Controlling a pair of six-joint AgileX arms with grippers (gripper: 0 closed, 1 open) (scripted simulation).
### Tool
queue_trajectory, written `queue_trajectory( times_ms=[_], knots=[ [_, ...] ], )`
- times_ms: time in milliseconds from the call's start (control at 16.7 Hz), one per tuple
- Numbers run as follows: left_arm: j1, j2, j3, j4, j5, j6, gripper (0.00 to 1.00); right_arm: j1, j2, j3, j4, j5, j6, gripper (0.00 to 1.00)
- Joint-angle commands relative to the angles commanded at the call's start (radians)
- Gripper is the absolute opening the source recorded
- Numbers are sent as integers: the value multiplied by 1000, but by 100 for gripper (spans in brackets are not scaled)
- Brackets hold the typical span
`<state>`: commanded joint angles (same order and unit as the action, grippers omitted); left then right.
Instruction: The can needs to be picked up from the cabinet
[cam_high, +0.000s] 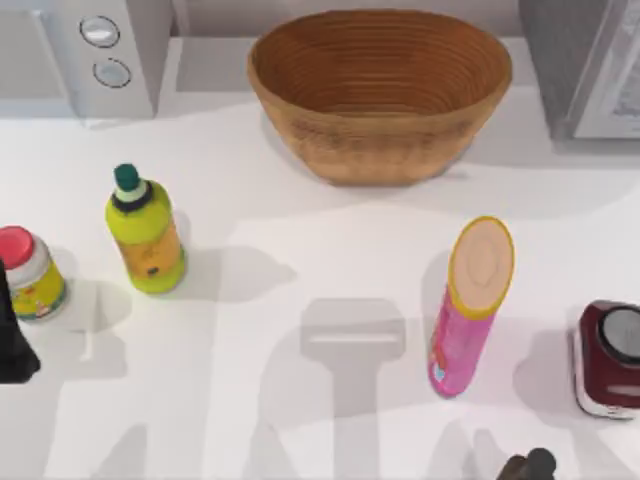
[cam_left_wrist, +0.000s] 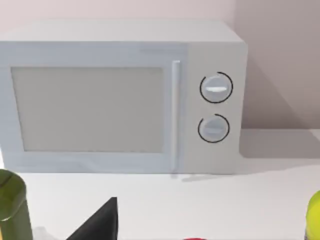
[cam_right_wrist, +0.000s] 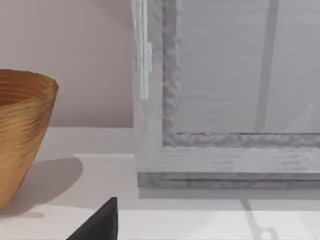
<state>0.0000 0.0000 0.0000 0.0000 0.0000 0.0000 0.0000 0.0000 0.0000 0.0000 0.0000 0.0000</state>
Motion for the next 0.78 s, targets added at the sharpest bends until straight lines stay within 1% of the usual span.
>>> queue_trajectory(
  times_ms=[180, 360, 540, 780],
  knots=[
    [0, 0, 0, 0, 0, 0, 100, 2, 8, 10, -2, 1, 0, 100],
    [0, 0, 0, 0, 0, 0, 100, 15, 92, 105, -26, 13, 3, 100],
    [0, 0, 0, 0, 0, 0, 100, 35, 243, 291, -75, 35, 5, 100],
    [0, 0, 0, 0, 0, 0, 100, 69, 506, 637, -159, 76, 9, 100]
  ],
)
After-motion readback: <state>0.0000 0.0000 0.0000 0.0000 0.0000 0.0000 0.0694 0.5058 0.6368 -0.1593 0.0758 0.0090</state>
